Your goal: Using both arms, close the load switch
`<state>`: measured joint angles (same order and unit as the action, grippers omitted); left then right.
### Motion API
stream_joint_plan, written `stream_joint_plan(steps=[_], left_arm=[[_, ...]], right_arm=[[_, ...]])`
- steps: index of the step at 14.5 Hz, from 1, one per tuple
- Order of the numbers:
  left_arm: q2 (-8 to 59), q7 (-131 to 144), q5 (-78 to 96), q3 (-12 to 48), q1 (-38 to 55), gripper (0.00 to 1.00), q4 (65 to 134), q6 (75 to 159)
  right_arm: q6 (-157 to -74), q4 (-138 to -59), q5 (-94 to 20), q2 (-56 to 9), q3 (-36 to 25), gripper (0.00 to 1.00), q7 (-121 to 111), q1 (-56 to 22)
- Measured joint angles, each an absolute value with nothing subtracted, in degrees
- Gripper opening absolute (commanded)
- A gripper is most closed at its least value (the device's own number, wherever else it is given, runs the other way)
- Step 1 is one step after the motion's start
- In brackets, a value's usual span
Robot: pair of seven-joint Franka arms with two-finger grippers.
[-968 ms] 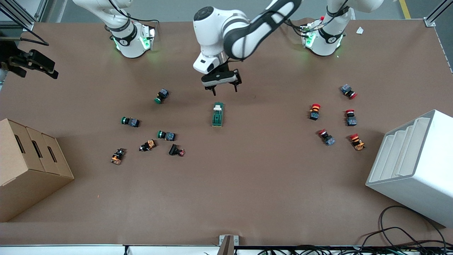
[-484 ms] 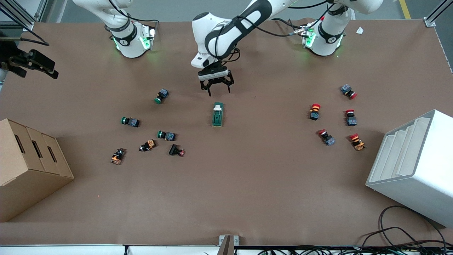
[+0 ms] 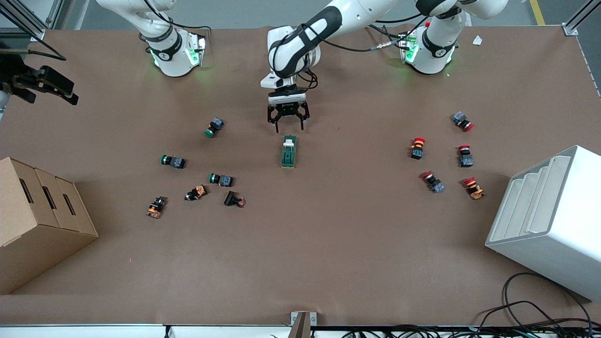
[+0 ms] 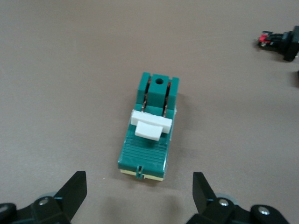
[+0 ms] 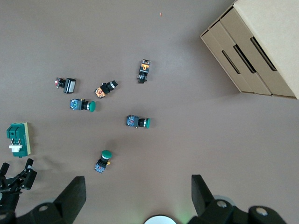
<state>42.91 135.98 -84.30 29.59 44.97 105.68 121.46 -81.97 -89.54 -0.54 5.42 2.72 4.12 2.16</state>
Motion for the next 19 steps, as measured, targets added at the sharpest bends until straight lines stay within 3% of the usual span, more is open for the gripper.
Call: stream_joint_plan(steps=[12, 17, 19], left_arm=[[46.9, 141.8, -101.3, 28.6, 45.0, 1.0, 108.4, 117.2], [47.2, 142.1, -101.9, 28.7, 45.2, 1.0, 108.4, 116.6], [47.2, 142.8, -102.0, 28.7, 45.3, 1.0, 108.4, 116.3]], right_arm=[[-84.1, -89.5, -0.9, 0.3, 3.3, 1.0, 6.2, 1.4], [-84.7, -90.7, -3.3, -2.2, 4.1, 1.0, 31.3, -9.1], [-88.8, -93.2, -5.0, -3.6, 4.3, 1.0, 41.6, -14.4]])
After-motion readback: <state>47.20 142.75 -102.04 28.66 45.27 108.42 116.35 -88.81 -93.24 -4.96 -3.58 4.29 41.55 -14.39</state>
